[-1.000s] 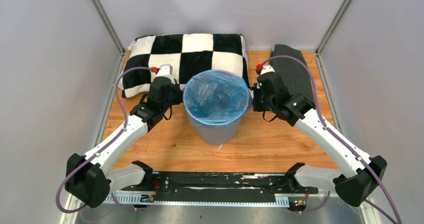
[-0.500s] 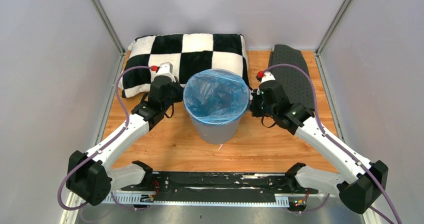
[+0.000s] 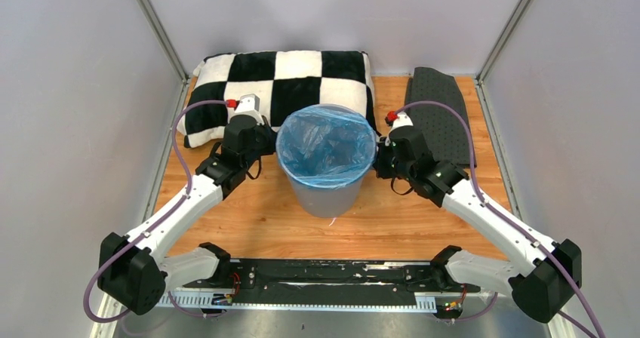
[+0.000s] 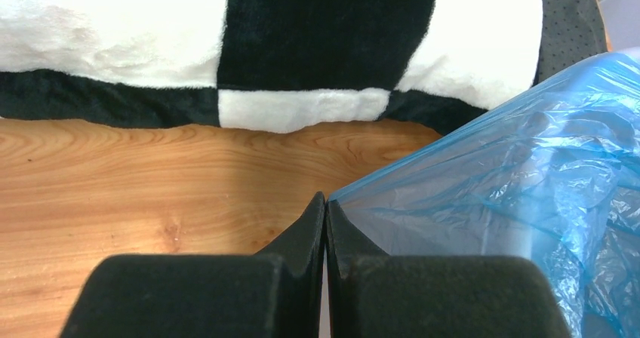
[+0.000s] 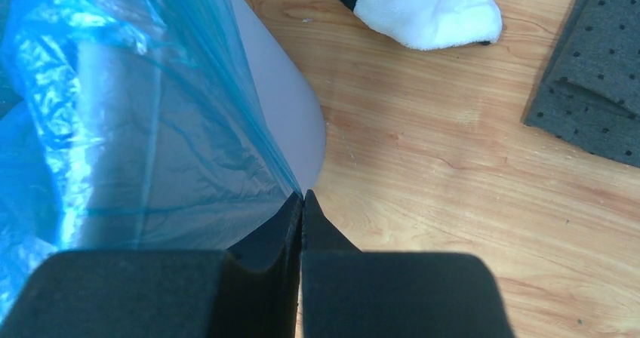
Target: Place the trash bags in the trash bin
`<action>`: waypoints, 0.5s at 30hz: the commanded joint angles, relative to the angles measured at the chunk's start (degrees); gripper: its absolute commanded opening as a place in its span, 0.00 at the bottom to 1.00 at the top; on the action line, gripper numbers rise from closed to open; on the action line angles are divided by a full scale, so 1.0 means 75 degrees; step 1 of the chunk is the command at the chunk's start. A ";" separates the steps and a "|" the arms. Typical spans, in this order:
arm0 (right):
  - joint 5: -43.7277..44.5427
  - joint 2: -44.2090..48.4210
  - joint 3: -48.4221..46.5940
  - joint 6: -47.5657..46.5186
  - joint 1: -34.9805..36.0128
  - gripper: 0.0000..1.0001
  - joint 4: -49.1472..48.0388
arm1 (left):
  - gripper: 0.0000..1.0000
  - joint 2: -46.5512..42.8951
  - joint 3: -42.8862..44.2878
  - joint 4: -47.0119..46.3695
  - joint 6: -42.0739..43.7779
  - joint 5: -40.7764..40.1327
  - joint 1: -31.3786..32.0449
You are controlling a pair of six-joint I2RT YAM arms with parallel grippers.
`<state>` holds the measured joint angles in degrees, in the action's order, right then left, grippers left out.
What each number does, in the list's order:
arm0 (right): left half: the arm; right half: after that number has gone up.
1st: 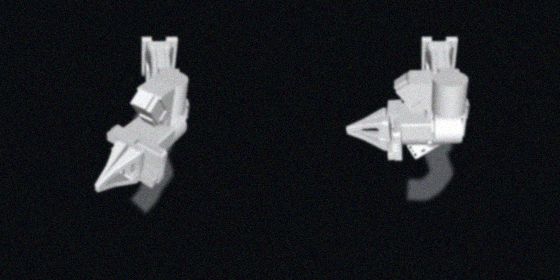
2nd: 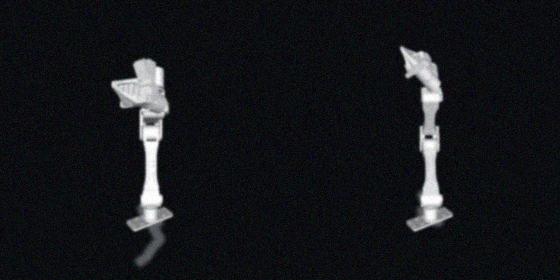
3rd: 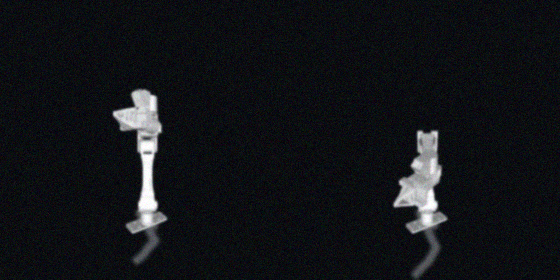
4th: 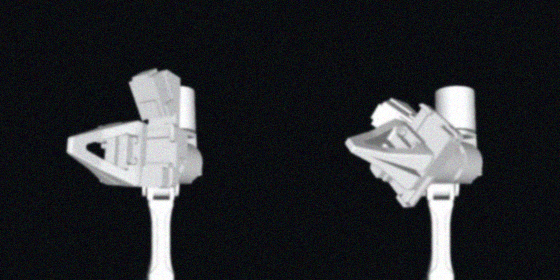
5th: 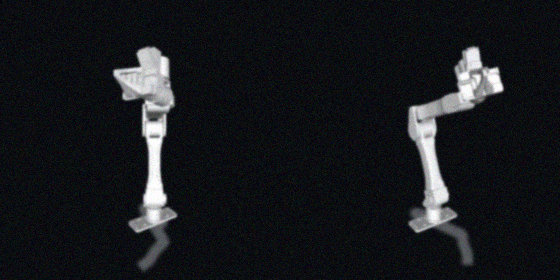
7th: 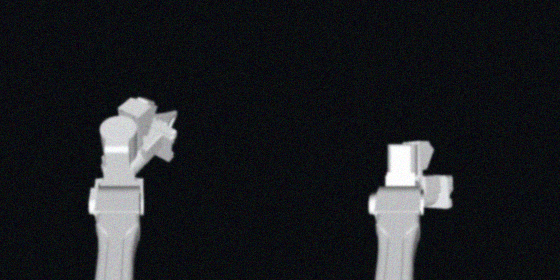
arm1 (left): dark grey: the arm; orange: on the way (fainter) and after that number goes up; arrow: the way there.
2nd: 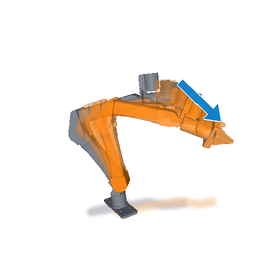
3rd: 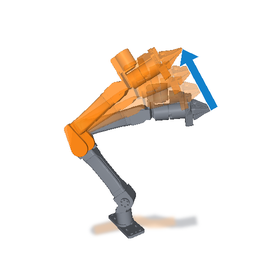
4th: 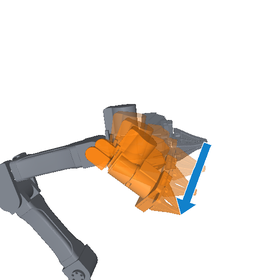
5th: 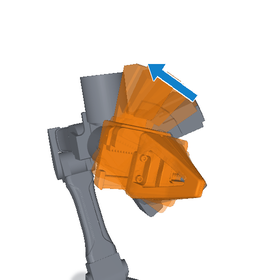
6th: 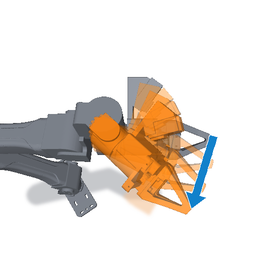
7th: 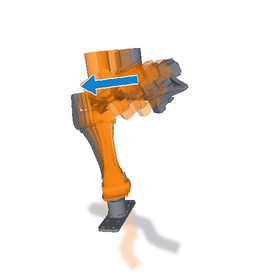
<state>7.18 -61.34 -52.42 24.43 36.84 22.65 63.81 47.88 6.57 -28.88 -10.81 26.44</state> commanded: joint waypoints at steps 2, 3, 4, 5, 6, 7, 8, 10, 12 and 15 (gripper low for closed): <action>0.0179 0.0023 0.0461 0.0135 0.0250 0.00 0.0752 | 0.00 0.0020 -0.0009 0.0234 0.0249 -0.0530 -0.0097; 0.0235 0.0064 0.0512 0.0183 0.0380 0.00 0.0761 | 0.00 0.0039 0.0010 0.0218 0.0263 -0.0572 -0.0111; 0.0314 0.0102 0.0574 0.0255 0.0538 0.00 0.0764 | 0.00 0.0085 0.0039 0.0204 0.0284 -0.0603 -0.0139; 0.0425 0.0156 0.0658 0.0319 0.0709 0.00 0.0773 | 0.00 0.0161 0.0082 0.0192 0.0319 -0.0618 -0.0173; 0.0548 0.0197 0.0732 0.0375 0.0909 0.00 0.0782 | 0.00 0.0235 0.0139 0.0191 0.0353 -0.0627 -0.0227; 0.0669 0.0225 0.0807 0.0445 0.1070 0.00 0.0821 | 0.00 0.0357 0.0197 0.0205 0.0367 -0.0632 -0.0281; 0.0765 0.0271 0.0886 0.0506 0.1206 0.00 0.0883 | 0.00 0.0478 0.0266 0.0248 0.0363 -0.0624 -0.0339; 0.0882 0.0396 0.0985 0.0615 0.1334 0.00 0.1007 | 0.00 0.0654 0.0368 0.0303 0.0371 -0.0608 -0.0419; 0.1015 0.0599 0.1058 0.0649 0.1346 0.00 0.1107 | 0.00 0.0760 0.0389 0.0278 0.0365 -0.0598 -0.0442; 0.1085 0.0875 0.0904 0.0602 0.1346 0.00 0.1356 | 0.00 0.0967 0.0460 0.0237 0.0382 -0.0511 -0.0454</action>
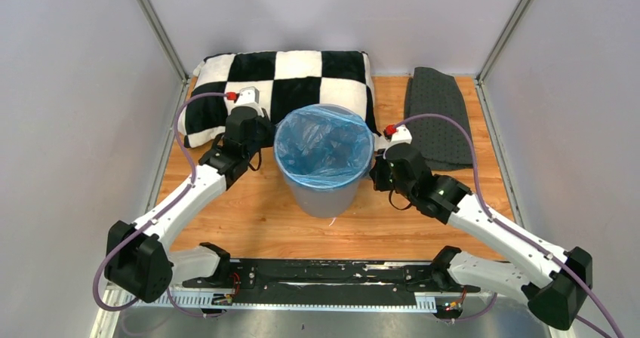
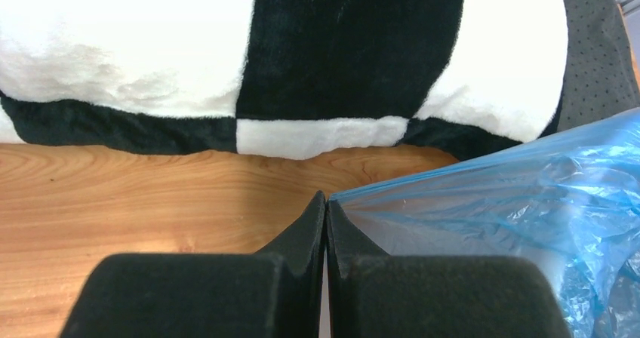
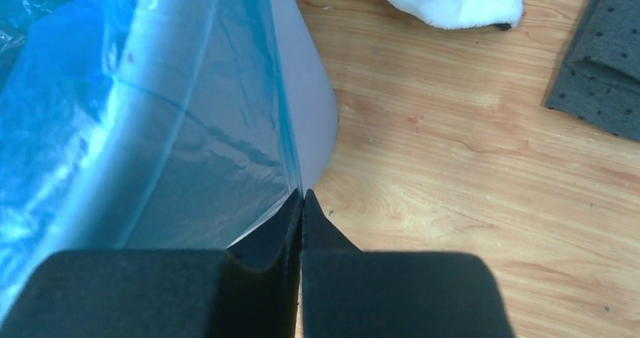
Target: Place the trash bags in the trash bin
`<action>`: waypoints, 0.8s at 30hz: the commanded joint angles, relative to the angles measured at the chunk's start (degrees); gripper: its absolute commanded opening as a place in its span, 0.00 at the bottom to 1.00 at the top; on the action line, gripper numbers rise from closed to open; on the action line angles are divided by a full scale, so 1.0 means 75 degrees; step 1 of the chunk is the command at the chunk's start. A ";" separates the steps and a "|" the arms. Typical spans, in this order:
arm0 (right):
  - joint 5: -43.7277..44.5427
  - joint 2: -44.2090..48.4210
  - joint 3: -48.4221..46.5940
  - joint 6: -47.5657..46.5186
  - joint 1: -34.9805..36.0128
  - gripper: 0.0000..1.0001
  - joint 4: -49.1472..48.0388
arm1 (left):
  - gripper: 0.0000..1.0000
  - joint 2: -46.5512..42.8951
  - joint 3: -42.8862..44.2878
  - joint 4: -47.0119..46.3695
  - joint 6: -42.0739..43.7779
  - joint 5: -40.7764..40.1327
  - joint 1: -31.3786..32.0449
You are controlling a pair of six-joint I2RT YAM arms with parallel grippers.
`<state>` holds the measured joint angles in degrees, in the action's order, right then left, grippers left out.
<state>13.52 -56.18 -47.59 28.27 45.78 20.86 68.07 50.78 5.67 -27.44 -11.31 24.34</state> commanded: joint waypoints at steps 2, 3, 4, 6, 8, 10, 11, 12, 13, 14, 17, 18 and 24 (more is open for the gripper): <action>0.0147 0.0295 0.0048 0.0037 0.0160 0.00 0.1770 | 0.00 0.0573 0.0145 0.0323 0.0190 -0.0418 -0.0175; 0.0133 0.0340 -0.0033 0.0033 0.0190 0.00 0.1824 | 0.00 0.0680 0.0178 0.0287 0.0199 -0.0401 -0.0175; 0.0127 0.0386 -0.0060 0.0019 0.0218 0.00 0.1840 | 0.00 0.0794 0.0228 0.0276 0.0193 -0.0399 -0.0175; 0.0203 0.0444 0.0003 0.0010 0.0236 0.00 0.1836 | 0.00 0.1019 0.0327 0.0278 0.0191 -0.0399 -0.0175; 0.0381 0.0421 0.0109 -0.0001 0.0231 0.00 0.1840 | 0.00 0.1180 0.0401 0.0219 0.0202 -0.0425 -0.0175; 0.0397 0.0438 0.0129 0.0041 0.0229 0.00 0.1858 | 0.00 0.1343 0.0508 0.0246 0.0240 -0.0537 -0.0175; 0.0355 0.0489 0.0099 0.0039 0.0235 0.00 0.1853 | 0.00 0.1415 0.0587 0.0273 0.0278 -0.0586 -0.0175; 0.0313 0.0525 0.0048 0.0036 0.0234 0.00 0.1829 | 0.00 0.1499 0.0648 0.0284 0.0308 -0.0621 -0.0176; 0.0245 0.0524 -0.0049 0.0009 0.0233 0.00 0.1824 | 0.00 0.1562 0.0703 0.0278 0.0329 -0.0659 -0.0175; 0.0178 0.0519 -0.0166 0.0002 0.0236 0.00 0.1855 | 0.00 0.1621 0.0740 0.0275 0.0339 -0.0689 -0.0181; -0.0123 0.0522 -0.0510 0.0009 0.0304 0.00 0.1917 | 0.00 0.1794 0.0819 0.0260 0.0340 -0.0684 -0.0175; -0.0185 0.0512 -0.0599 0.0029 0.0382 0.00 0.1917 | 0.00 0.1851 0.0831 0.0253 0.0352 -0.0699 -0.0175; 0.0159 0.0021 -0.0343 0.0177 0.0817 0.00 0.1783 | 0.00 0.1858 0.1106 0.0276 0.0391 -0.0488 -0.0186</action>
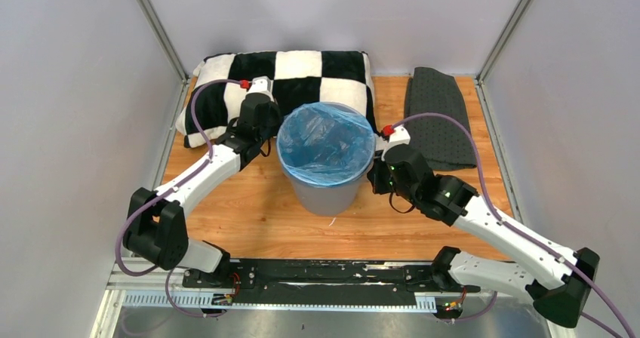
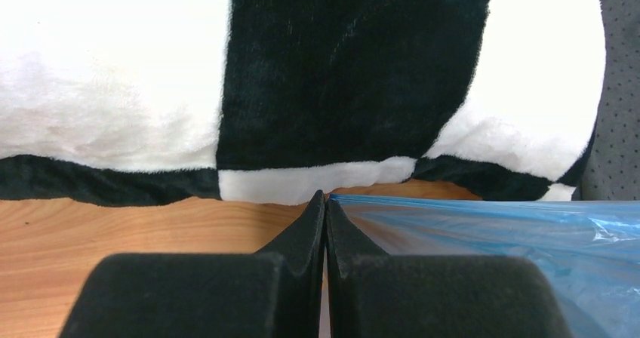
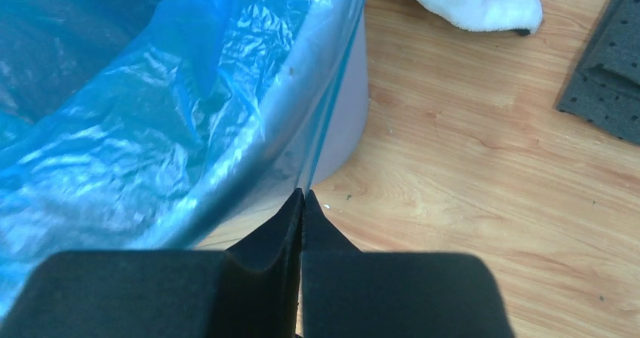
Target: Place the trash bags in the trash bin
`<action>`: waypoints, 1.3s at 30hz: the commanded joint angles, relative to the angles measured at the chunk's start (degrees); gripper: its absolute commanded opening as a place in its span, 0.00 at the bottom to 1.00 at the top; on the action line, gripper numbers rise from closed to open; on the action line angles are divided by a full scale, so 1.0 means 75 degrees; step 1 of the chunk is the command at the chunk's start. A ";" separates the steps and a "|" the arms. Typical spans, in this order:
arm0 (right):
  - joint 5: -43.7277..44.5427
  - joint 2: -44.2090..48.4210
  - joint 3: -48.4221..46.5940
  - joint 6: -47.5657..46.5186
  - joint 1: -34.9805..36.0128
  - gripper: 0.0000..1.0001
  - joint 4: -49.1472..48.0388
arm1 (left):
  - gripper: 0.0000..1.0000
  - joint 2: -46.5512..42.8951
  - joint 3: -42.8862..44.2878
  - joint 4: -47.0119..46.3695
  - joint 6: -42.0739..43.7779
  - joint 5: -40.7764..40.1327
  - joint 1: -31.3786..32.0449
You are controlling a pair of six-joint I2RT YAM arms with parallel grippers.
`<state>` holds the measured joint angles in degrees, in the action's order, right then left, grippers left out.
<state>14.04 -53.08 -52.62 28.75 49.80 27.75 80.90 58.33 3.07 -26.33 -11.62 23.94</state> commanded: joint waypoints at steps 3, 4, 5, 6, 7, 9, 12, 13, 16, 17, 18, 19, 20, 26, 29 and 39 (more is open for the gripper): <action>0.0596 -0.0535 0.0821 0.0187 0.0079 0.00 0.0832 | 0.00 0.0033 0.0283 0.0778 0.0273 -0.0275 -0.0134; 0.0556 -0.0531 0.0964 0.0192 -0.0090 0.00 0.0809 | 0.00 -0.0045 0.0296 0.0814 0.0284 -0.0219 -0.0134; 0.0504 -0.0504 0.1083 0.0184 -0.0280 0.00 0.0743 | 0.00 -0.0113 0.0280 0.0845 0.0297 -0.0166 -0.0134; 0.0439 -0.0458 0.1187 0.0164 -0.0434 0.00 0.0650 | 0.00 -0.0208 0.0262 0.0869 0.0293 -0.0119 -0.0134; 0.0362 -0.0411 0.1257 0.0143 -0.0556 0.00 0.0550 | 0.00 -0.0288 0.0234 0.0896 0.0288 -0.0060 -0.0134; 0.0394 -0.0378 0.1280 0.0103 -0.0648 0.00 0.0417 | 0.00 -0.0489 0.0149 0.0958 0.0242 0.0050 -0.0134; 0.0619 -0.0583 0.1204 -0.0037 -0.0697 0.00 0.0314 | 0.00 -0.0888 -0.0076 0.0940 0.0173 0.0236 -0.0134; 0.0623 -0.0664 0.1152 -0.0065 -0.0713 0.00 0.0309 | 0.00 -0.1027 -0.0165 0.0938 0.0165 0.0263 -0.0134; 0.0479 -0.0805 0.1009 -0.0078 -0.0711 0.00 0.0310 | 0.00 -0.1282 -0.0203 0.1088 0.0281 0.0131 -0.0134; 0.0526 -0.0816 0.1014 -0.0072 -0.0716 0.00 0.0314 | 0.00 -0.1317 -0.0187 0.1162 0.0307 0.0089 -0.0134; 0.0650 -0.0831 0.1039 -0.0069 -0.0723 0.00 0.0320 | 0.00 -0.1371 -0.0183 0.1198 0.0296 0.0105 -0.0134; 0.0809 -0.0833 0.1086 -0.0072 -0.0738 0.00 0.0320 | 0.00 -0.1441 -0.0208 0.1198 0.0264 0.0159 -0.0134; 0.0862 -0.0842 0.1127 -0.0094 -0.0792 0.00 0.0320 | 0.00 -0.1505 -0.0252 0.1187 0.0225 0.0202 -0.0134; 0.0883 -0.0904 0.1191 -0.0135 -0.1088 0.00 0.0335 | 0.00 -0.1870 -0.0492 0.1327 0.0223 -0.0221 -0.0134; 0.0566 -0.0842 0.1070 -0.0168 -0.1082 0.00 0.0340 | 0.00 -0.1973 -0.0689 0.1191 0.0230 -0.0263 -0.0134; -0.0036 0.0294 0.0162 -0.0909 -0.0978 0.55 0.1023 | 0.00 -0.1058 -0.0251 0.0871 0.0414 -0.0125 -0.0134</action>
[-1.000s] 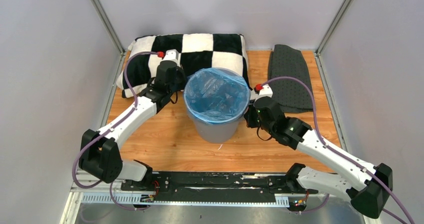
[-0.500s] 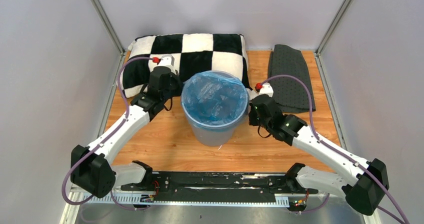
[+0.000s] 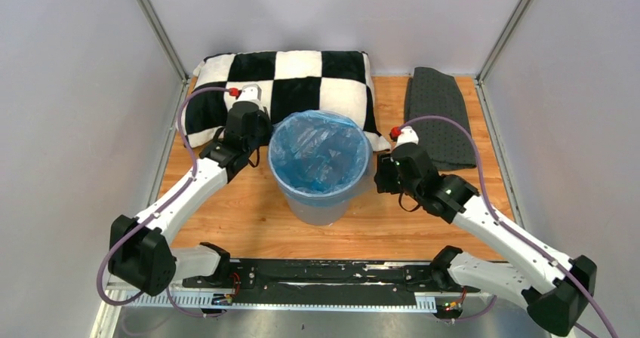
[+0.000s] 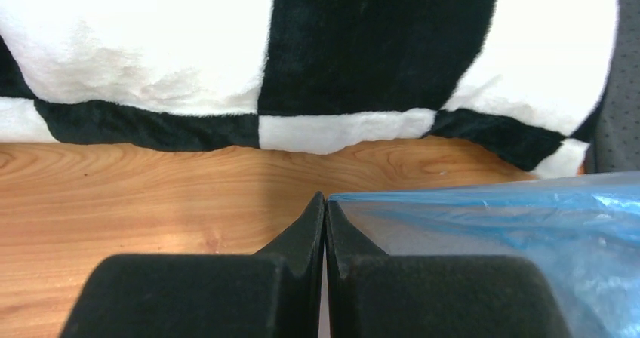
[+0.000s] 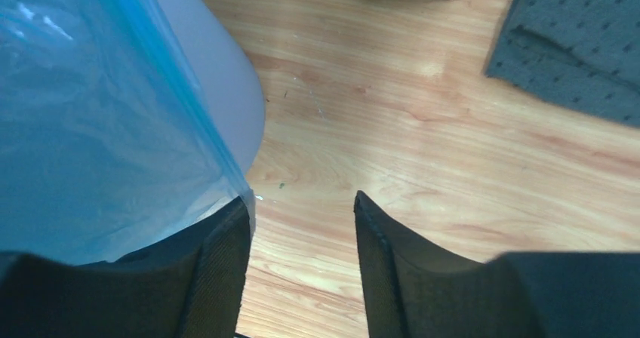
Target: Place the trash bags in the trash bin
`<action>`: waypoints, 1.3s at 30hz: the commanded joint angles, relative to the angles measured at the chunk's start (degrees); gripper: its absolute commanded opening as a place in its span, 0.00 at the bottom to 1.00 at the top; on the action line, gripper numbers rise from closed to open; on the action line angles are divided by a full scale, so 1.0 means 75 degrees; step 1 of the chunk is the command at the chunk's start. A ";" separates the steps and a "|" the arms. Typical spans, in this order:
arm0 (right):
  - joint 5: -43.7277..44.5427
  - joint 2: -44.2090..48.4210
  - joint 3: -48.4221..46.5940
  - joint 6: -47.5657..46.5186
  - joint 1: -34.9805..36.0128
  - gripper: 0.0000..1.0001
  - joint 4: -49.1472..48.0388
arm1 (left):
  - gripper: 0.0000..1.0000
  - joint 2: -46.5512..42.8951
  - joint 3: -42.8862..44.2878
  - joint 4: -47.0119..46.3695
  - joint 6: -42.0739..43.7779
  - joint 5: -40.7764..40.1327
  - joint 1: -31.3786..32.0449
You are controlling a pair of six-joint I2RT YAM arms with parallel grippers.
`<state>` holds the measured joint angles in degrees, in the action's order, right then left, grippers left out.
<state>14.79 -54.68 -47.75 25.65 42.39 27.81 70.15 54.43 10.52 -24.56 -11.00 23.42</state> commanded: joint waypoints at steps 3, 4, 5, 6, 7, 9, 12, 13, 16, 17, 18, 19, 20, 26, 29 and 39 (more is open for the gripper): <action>-0.0334 0.0866 -0.0851 -0.0798 0.0018 0.65 0.1157 | 0.00 0.0714 0.0482 -0.0297 0.0345 -0.0027 -0.0070; -0.0473 0.0944 -0.0975 -0.0926 0.0015 0.68 0.1165 | 0.00 0.0829 0.0584 -0.0352 0.0390 0.0069 -0.0072; -0.0696 0.1008 -0.1101 -0.1043 0.0019 0.70 0.1197 | 0.00 0.0944 0.0677 -0.0403 0.0435 0.0149 -0.0081; -0.0858 0.1038 -0.1276 -0.1164 0.0015 0.72 0.1263 | 0.00 0.1051 0.0771 -0.0453 0.0473 0.0218 -0.0087; -0.1068 0.1037 -0.1453 -0.1292 0.0009 0.73 0.1297 | 0.00 0.1138 0.0874 -0.0471 0.0514 0.0277 -0.0087; -0.1339 0.0955 -0.1820 -0.1557 0.0019 0.75 0.1329 | 0.00 0.1284 0.1048 -0.0489 0.0622 0.0405 -0.0087; -0.1809 0.0556 -0.2498 -0.2044 0.0005 0.78 0.1354 | 0.00 0.1479 0.1293 -0.0480 0.0738 0.0604 -0.0087; -0.1840 0.0375 -0.2699 -0.2124 -0.0001 0.78 0.1439 | 0.00 0.1547 0.1350 -0.0469 0.0751 0.0665 -0.0087; -0.1442 -0.0064 -0.3110 -0.2177 -0.0018 0.79 0.1907 | 0.00 0.1710 0.1444 -0.0442 0.0783 0.0777 -0.0087; -0.1293 -0.0097 -0.3109 -0.2156 -0.0058 0.79 0.1946 | 0.00 0.1755 0.1467 -0.0451 0.0808 0.0820 -0.0087; -0.1277 -0.0104 -0.3095 -0.2137 -0.0159 0.79 0.1906 | 0.00 0.1794 0.1482 -0.0452 0.0851 0.0858 -0.0087; -0.1373 -0.0121 -0.3088 -0.2114 -0.0287 0.78 0.1783 | 0.00 0.1844 0.1485 -0.0463 0.0884 0.0883 -0.0087; -0.1585 -0.0148 -0.3121 -0.2083 -0.0446 0.76 0.1635 | 0.00 0.1892 0.1512 -0.0479 0.0919 0.0937 -0.0087; -0.3709 -0.0678 -0.3587 -0.1742 -0.1407 0.60 0.0786 | 0.00 0.2108 0.1636 -0.0578 0.1077 0.1319 -0.0087; -0.4381 -0.0919 -0.3544 -0.1472 -0.1690 0.58 0.0358 | 0.00 0.2180 0.1684 -0.0629 0.1120 0.1388 -0.0087; -0.5136 -0.1419 -0.3313 -0.0827 -0.2238 0.39 -0.0344 | 0.00 0.2294 0.1852 -0.0590 0.1118 0.1420 -0.0087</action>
<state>-19.59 -65.21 -72.90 16.80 27.57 28.49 86.63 66.61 7.22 -17.10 -1.17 23.05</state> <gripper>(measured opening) 0.431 0.001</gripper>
